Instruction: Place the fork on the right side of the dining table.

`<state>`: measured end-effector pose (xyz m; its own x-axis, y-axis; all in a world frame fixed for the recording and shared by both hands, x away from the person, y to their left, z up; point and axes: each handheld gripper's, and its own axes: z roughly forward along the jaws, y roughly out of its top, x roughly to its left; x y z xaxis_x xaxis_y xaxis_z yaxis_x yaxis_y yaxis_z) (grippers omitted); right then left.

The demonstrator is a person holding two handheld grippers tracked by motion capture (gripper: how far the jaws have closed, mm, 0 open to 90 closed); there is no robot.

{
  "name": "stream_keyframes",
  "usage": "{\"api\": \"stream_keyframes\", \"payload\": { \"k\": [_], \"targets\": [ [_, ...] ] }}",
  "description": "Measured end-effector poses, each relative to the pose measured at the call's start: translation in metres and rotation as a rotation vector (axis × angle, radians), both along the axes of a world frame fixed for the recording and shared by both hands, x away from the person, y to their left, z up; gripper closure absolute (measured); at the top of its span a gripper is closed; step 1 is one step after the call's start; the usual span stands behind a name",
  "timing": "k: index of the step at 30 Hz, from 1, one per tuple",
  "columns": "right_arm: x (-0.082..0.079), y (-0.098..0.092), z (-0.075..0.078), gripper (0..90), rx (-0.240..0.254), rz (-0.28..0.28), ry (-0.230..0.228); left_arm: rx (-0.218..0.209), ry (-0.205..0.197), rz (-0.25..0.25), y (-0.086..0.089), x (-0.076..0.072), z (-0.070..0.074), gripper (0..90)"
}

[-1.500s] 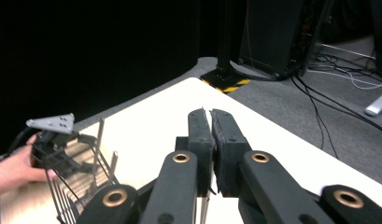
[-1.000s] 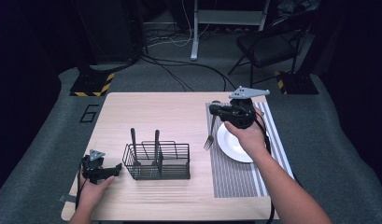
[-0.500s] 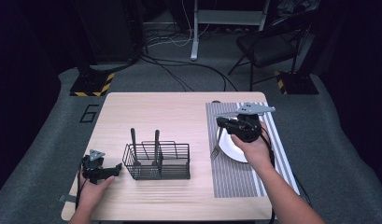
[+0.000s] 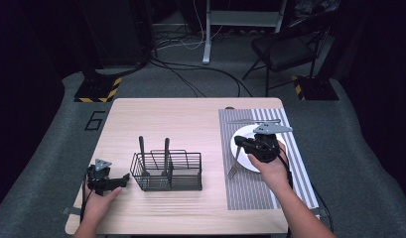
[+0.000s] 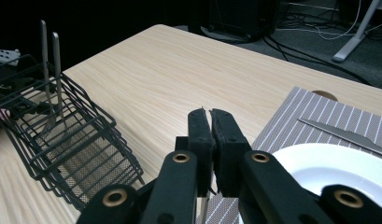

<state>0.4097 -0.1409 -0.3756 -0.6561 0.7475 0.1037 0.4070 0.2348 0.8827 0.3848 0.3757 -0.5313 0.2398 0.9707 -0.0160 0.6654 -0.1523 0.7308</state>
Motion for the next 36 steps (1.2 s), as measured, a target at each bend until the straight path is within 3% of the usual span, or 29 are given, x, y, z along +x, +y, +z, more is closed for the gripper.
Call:
{"api": "stream_keyframes", "payload": {
  "k": [16,36],
  "targets": [
    [-0.009,-0.009,-0.008,86.6,0.0,-0.049,0.004,0.002,-0.003,-0.002,0.0,0.0,0.0,4.6],
    [-0.025,-0.043,-0.019,85.4,0.07,-0.17,0.045,0.002,-0.003,-0.001,0.0,0.0,0.0,4.6]
  ]
}}
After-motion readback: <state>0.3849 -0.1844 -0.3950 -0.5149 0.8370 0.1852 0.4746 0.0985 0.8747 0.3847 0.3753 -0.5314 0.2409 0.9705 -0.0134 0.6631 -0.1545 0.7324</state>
